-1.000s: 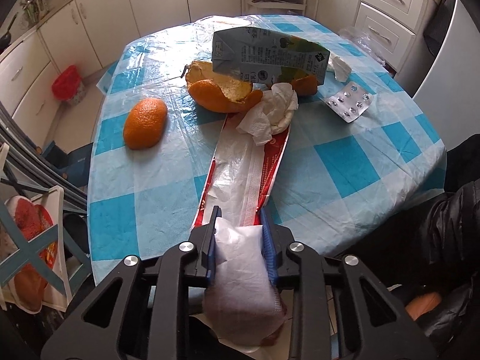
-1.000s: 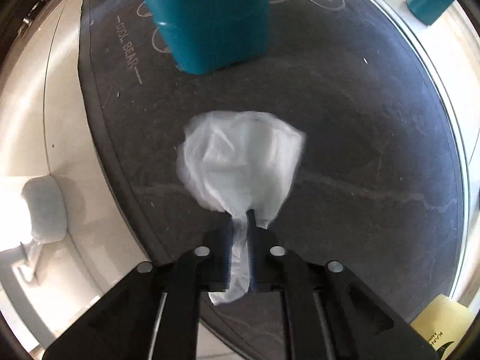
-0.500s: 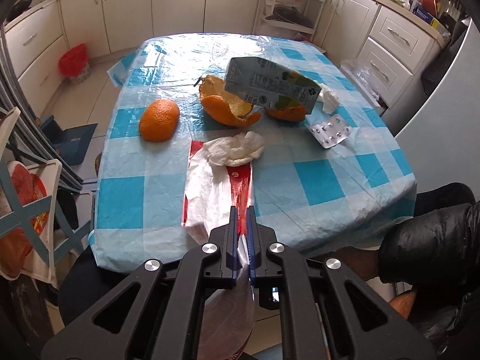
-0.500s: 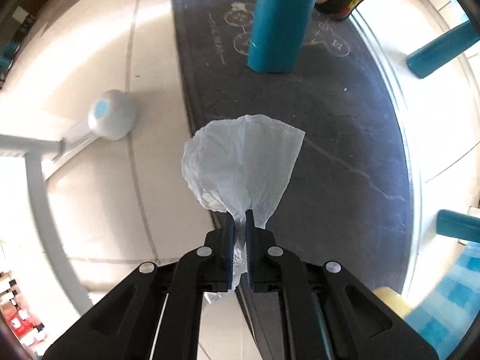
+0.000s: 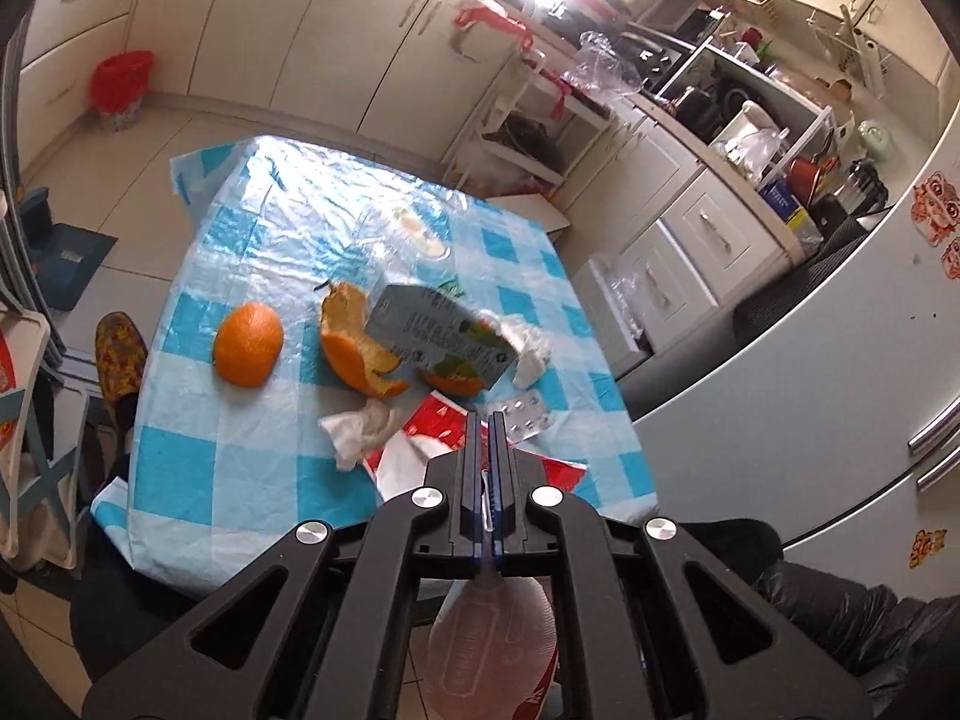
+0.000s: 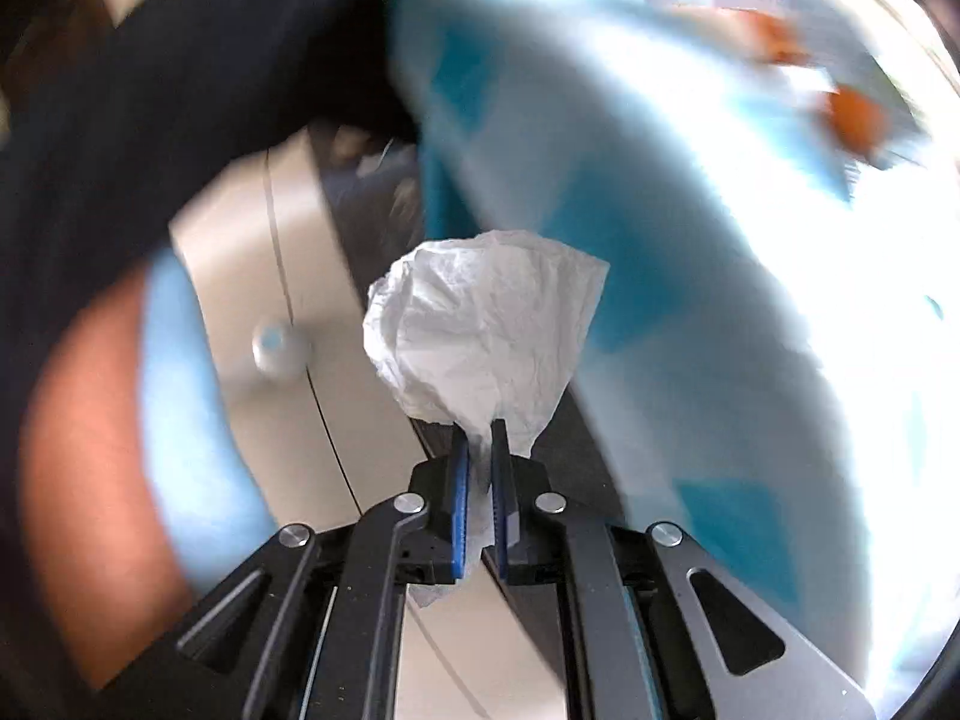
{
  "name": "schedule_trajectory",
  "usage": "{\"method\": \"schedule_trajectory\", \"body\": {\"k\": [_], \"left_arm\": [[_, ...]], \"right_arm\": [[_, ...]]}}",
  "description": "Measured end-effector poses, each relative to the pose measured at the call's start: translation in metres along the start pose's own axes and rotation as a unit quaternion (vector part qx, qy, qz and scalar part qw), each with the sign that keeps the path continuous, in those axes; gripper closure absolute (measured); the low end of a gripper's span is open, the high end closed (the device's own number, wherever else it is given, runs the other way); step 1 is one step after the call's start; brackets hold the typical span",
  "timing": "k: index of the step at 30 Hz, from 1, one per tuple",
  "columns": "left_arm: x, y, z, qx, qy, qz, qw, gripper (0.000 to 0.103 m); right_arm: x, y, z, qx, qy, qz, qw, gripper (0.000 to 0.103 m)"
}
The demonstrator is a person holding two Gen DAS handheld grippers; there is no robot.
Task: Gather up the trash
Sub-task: 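Grasp the red strip wrapper with the left gripper while the right gripper carries the tissue, then drop the tissue and red wrapper into the yellow bucket with both grippers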
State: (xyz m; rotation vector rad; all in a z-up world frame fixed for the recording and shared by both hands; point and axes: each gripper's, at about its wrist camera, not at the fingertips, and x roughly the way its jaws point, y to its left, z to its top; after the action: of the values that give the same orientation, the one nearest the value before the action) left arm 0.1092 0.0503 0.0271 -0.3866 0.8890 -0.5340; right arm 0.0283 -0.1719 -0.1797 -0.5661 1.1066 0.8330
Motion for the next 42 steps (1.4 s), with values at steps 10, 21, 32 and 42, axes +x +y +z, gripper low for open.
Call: {"method": "schedule_trajectory", "body": {"k": [10, 21, 32, 42], "left_arm": [[-0.009, -0.046, 0.032, 0.000, -0.017, -0.046, 0.9988, 0.101], [0.066, -0.141, 0.038, 0.030, 0.029, -0.114, 0.9926, 0.101], [0.202, -0.229, 0.028, 0.008, 0.108, -0.169, 0.9796, 0.101], [0.319, -0.235, -0.011, -0.025, 0.177, -0.130, 0.9754, 0.101]], "right_arm": [[-0.115, -0.083, -0.050, 0.233, -0.179, 0.033, 0.955, 0.095], [-0.179, -0.209, -0.138, 0.445, -0.206, -0.058, 0.870, 0.095], [-0.101, -0.314, -0.185, 0.537, -0.041, -0.076, 0.839, 0.092], [-0.107, -0.345, -0.224, 0.606, -0.052, -0.088, 0.789, 0.049]]}}
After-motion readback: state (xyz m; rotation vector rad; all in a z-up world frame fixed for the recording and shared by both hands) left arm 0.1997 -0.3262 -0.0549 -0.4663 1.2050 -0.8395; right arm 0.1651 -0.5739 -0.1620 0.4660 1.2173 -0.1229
